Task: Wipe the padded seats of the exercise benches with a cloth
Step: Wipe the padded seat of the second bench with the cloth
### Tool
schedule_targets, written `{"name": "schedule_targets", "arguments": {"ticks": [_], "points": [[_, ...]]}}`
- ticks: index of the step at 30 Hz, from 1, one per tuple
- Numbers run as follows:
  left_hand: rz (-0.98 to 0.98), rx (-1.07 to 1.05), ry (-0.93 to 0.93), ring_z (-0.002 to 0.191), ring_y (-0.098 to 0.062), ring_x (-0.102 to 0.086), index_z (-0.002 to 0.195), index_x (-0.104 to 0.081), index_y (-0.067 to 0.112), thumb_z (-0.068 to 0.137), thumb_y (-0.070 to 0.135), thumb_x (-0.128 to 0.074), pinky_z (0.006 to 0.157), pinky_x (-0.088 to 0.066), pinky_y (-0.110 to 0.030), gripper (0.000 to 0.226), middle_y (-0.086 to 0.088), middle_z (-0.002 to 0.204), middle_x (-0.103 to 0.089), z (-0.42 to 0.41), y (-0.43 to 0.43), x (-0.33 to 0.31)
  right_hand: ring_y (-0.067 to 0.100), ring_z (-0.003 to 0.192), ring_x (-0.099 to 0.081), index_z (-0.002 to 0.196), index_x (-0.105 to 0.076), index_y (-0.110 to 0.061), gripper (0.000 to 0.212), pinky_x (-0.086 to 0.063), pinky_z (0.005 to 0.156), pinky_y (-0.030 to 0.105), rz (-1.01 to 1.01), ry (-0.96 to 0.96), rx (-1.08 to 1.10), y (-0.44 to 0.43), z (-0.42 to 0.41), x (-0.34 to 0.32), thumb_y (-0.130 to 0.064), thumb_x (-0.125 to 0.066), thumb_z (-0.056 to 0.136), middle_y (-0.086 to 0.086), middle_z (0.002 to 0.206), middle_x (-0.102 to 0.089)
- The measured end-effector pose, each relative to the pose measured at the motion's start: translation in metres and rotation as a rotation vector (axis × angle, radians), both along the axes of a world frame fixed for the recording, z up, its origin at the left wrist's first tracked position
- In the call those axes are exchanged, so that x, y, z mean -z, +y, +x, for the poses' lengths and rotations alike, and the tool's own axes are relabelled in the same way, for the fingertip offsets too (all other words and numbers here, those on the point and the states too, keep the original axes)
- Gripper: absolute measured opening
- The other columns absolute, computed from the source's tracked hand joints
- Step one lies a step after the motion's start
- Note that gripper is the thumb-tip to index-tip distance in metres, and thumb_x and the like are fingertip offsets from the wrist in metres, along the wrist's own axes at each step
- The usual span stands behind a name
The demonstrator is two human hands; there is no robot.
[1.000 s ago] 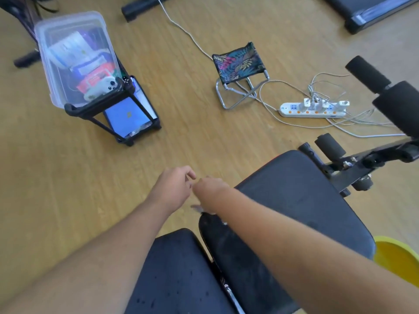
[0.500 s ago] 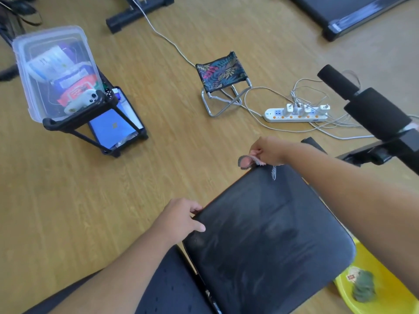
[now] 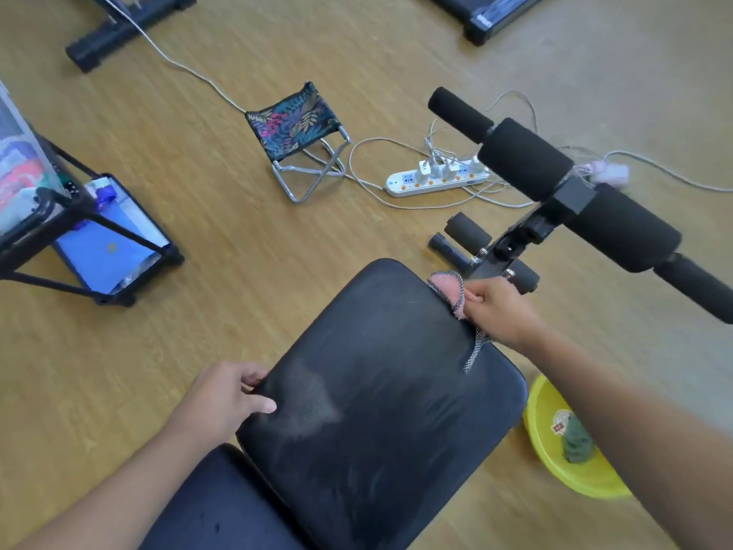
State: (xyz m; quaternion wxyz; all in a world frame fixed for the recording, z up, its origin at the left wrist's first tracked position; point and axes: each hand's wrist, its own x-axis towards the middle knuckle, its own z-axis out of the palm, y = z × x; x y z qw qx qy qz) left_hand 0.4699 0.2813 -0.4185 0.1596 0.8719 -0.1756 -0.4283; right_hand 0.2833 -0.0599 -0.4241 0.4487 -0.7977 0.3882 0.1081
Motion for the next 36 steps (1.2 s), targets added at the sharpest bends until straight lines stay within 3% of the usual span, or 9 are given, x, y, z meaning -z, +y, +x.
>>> {"name": "schedule_targets", "arguments": {"ticks": [9,16,21,23,27,31,34,35,36], "points": [[0.008,0.009,-0.03,0.083,-0.009,-0.074,0.085,-0.078,0.033,0.071,0.007,-0.086,0.071,-0.052,-0.02,0.031,0.024,0.082,-0.077,-0.005,0.0,0.003,0.016,0.052,-0.043,0.075,-0.064,0.001,0.028,-0.037,0.053,0.025,0.151,-0.02,0.412,0.015,-0.13,0.025,-0.009,-0.052,0.098,0.004,0.062,-0.048],[0.001,0.023,-0.043,0.086,-0.01,-0.073,0.083,-0.076,0.032,0.072,0.008,-0.085,0.069,-0.049,-0.019,0.028,0.014,0.08,-0.078,-0.009,-0.005,-0.003,0.019,0.04,-0.058,0.056,-0.067,-0.003,0.036,-0.051,0.048,0.018,0.282,-0.124,0.877,0.11,-0.165,0.005,-0.001,-0.06,0.092,0.013,0.056,-0.073],[-0.009,0.016,-0.039,0.079,0.002,-0.064,0.077,-0.068,0.036,0.075,0.008,-0.084,0.056,-0.041,0.003,0.032,0.045,0.071,-0.064,-0.014,-0.006,-0.006,0.027,0.046,-0.061,0.064,-0.073,0.0,0.016,-0.057,0.06,0.041,0.555,0.052,0.99,0.23,-0.165,0.01,-0.007,-0.077,0.078,0.02,0.059,-0.072],[-0.021,0.019,-0.046,0.082,0.001,-0.064,0.081,-0.07,0.034,0.075,0.008,-0.084,0.063,-0.044,-0.003,0.03,0.028,0.067,-0.073,-0.015,-0.005,-0.004,0.033,0.053,-0.066,0.064,-0.076,-0.006,0.015,-0.061,0.072,0.045,0.584,0.153,1.04,0.263,-0.159,0.014,-0.018,-0.081,0.07,0.016,0.057,-0.073],[-0.02,-0.023,-0.046,0.086,-0.008,-0.066,0.088,-0.07,0.028,0.076,0.007,-0.084,0.072,-0.042,-0.017,0.028,0.018,0.083,-0.066,-0.016,-0.007,-0.005,0.025,0.055,-0.066,0.062,-0.078,-0.011,0.033,-0.059,0.069,0.026,0.67,0.216,1.1,0.3,-0.147,0.005,-0.042,-0.07,0.055,0.014,0.057,-0.073],[0.003,-0.047,-0.067,0.091,-0.02,-0.065,0.102,-0.073,0.021,0.075,0.01,-0.085,0.084,-0.041,-0.029,0.032,0.015,0.083,-0.065,-0.018,-0.007,-0.006,0.009,0.028,-0.05,0.056,-0.074,-0.003,0.026,-0.053,0.045,0.014,0.836,0.13,1.238,0.301,-0.141,-0.034,-0.003,-0.071,0.082,0.005,0.038,-0.064],[0.027,-0.065,-0.085,0.091,-0.02,-0.066,0.113,-0.075,0.012,0.074,0.011,-0.086,0.086,-0.042,-0.031,0.041,0.002,0.092,-0.069,-0.017,-0.006,-0.005,0.019,0.044,-0.06,0.083,-0.076,0.004,0.007,-0.043,0.041,0.012,0.923,0.047,1.252,0.359,-0.164,0.044,-0.002,-0.077,0.083,0.01,0.048,-0.068],[0.026,-0.074,-0.084,0.093,-0.021,-0.067,0.114,-0.075,0.013,0.074,0.011,-0.086,0.087,-0.044,-0.032,0.042,0.003,0.092,-0.069,-0.018,-0.006,-0.005,0.028,0.054,-0.065,0.101,-0.076,-0.003,0.031,-0.048,0.092,0.045,0.816,0.048,1.179,0.382,-0.17,0.072,-0.019,-0.087,0.076,0.058,0.113,-0.048],[0.017,-0.086,-0.074,0.097,-0.022,-0.068,0.113,-0.076,0.014,0.074,0.01,-0.086,0.089,-0.044,-0.032,0.041,0.006,0.09,-0.068,-0.018,-0.005,-0.004,0.031,0.052,-0.065,0.108,-0.078,-0.013,0.051,0.013,0.017,0.044,0.599,0.085,1.195,0.393,-0.179,0.071,-0.027,-0.096,0.062,-0.056,0.03,0.007]]}}
